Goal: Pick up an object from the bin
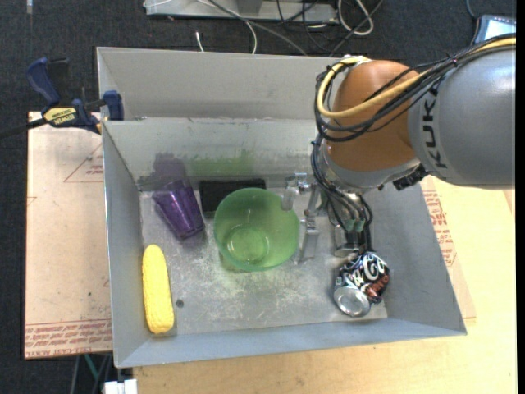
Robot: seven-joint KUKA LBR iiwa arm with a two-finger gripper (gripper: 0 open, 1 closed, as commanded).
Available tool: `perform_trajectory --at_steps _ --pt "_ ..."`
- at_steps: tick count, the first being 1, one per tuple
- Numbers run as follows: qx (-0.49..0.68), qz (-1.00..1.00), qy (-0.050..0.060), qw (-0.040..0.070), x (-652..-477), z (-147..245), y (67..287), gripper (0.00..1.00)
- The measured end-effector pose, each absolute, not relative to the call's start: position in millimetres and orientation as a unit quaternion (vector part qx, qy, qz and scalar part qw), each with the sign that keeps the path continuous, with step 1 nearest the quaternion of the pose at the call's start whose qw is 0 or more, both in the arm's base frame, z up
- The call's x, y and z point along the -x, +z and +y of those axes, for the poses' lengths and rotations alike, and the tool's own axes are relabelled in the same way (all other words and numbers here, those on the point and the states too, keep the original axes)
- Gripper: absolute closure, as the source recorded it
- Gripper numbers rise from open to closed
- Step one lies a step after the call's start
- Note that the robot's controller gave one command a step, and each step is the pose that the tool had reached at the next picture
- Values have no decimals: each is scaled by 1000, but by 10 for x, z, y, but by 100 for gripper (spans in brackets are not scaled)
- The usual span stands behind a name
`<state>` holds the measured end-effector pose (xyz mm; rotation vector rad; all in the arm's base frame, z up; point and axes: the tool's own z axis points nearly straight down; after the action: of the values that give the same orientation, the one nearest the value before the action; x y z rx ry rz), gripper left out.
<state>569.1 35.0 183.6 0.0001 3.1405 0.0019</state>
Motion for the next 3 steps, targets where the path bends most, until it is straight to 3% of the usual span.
perform_trajectory --at_steps 1,2,3 --pt "44 999 1 -3 -5375 699 681 0" --pt "100 995 1 6 -5456 691 1456 0" --pt "-23 1000 1 -6 -5439 745 984 0"
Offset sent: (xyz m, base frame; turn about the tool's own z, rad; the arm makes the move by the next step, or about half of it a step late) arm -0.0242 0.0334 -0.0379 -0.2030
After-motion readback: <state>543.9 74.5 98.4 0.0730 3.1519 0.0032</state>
